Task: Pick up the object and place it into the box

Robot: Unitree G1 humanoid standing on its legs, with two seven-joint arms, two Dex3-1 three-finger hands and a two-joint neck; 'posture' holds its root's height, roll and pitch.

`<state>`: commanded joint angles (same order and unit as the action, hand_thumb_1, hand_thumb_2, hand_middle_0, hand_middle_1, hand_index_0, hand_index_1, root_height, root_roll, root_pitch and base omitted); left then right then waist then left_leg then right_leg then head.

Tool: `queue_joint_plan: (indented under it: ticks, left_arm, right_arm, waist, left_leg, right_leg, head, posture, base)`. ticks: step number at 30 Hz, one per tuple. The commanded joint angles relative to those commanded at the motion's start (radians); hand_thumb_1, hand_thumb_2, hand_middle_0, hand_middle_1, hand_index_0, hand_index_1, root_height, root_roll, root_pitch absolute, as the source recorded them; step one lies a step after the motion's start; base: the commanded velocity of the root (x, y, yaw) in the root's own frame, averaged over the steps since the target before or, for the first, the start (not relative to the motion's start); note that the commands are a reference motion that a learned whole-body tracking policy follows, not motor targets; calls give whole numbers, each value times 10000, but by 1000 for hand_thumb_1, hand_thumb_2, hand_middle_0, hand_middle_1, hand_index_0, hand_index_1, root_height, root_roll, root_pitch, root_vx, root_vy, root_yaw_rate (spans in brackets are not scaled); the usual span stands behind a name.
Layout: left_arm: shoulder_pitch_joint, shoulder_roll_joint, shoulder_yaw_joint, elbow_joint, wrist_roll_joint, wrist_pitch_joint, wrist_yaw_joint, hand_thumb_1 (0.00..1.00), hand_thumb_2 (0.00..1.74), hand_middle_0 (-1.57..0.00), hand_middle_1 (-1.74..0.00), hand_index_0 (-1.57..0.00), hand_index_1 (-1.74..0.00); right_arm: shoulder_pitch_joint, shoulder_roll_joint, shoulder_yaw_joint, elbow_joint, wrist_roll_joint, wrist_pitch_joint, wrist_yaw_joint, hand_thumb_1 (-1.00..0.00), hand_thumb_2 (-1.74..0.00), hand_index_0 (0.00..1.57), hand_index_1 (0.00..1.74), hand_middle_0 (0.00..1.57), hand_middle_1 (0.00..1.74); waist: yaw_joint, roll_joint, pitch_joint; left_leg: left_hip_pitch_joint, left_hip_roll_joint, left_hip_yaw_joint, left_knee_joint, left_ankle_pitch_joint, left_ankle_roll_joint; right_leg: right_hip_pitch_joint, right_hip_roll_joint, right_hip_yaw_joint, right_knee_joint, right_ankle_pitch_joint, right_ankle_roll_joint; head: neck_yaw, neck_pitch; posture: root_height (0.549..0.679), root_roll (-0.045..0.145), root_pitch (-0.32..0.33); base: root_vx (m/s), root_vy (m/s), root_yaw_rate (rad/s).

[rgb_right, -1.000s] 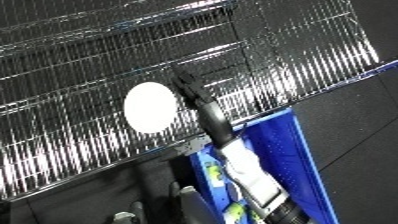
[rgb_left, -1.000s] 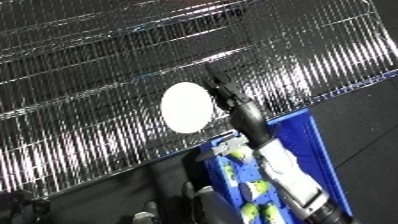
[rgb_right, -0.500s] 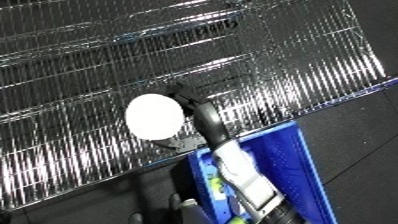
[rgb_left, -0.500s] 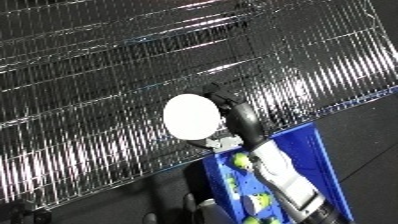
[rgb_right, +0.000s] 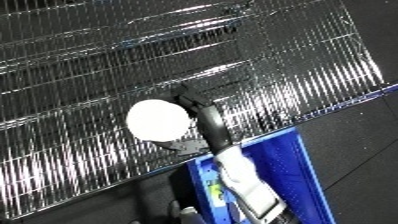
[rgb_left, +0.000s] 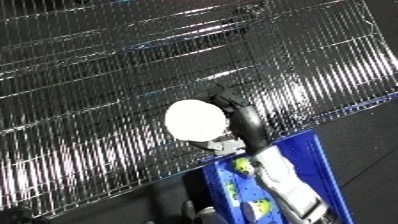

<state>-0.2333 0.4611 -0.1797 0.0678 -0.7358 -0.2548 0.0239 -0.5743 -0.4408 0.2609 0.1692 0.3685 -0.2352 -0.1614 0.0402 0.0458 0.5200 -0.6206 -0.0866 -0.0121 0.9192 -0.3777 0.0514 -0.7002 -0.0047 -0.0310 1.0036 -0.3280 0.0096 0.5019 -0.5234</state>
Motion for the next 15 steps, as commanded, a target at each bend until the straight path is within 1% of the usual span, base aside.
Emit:
queue_joint_plan:
  ticks: [4, 10, 13, 15]
  left_arm:
    - [185, -15, 136, 46, 25, -114, -48, 1000, 1740, -1570, -1740, -1570, -1740]
    - [423, -11, 420, 83, 65, -176, -180, 1000, 1740, -1570, -1740, -1570, -1740]
    - [544, -9, 571, 90, 81, -204, -264, 1000, 1740, -1570, -1740, -1570, -1740]
    - [602, -13, 651, 95, 95, -212, -315, 1000, 1740, -1570, -1740, -1570, -1740]
  right_arm:
    - [775, -10, -414, -857, -194, -332, -189, -900, -1566, 1413, 1566, 1413, 1566]
    - [1899, -142, -1104, -1930, -303, -882, -474, -900, -1566, 1413, 1566, 1413, 1566]
    - [2464, -212, -1442, -2349, -303, -1141, -667, -900, -1566, 1413, 1566, 1413, 1566]
    - [2779, -221, -1615, -2548, -323, -1292, -840, -900, -1566, 1413, 1566, 1413, 1566]
  waist:
    - [-207, -73, 0]
    - [-540, -168, -2]
    - [-697, -203, -43]
    - [-785, -218, -96]
  left_leg:
    - [229, 78, 62, -196, -14, 8]
    - [562, 209, 172, -467, -36, 4]
    - [737, 269, 224, -612, -38, -7]
    - [832, 301, 257, -718, -31, -23]
  right_leg:
    - [206, 59, 93, -230, 60, 64]
    - [524, 157, 243, -576, 134, 144]
    - [713, 208, 328, -769, 162, 170]
    - [822, 236, 381, -909, 185, 186]
  head:
    - [-103, 22]
    - [-129, 169]
    - [-10, 231]
    - [58, 271]
  posture:
    - [603, 49, 57]
    - [610, 49, 53]
    - [613, 50, 51]
    - [616, 51, 52]
  base:
    - [-24, -9, -162]
    - [-42, -20, -181]
    - [-36, -27, -191]
    - [-34, -25, -167]
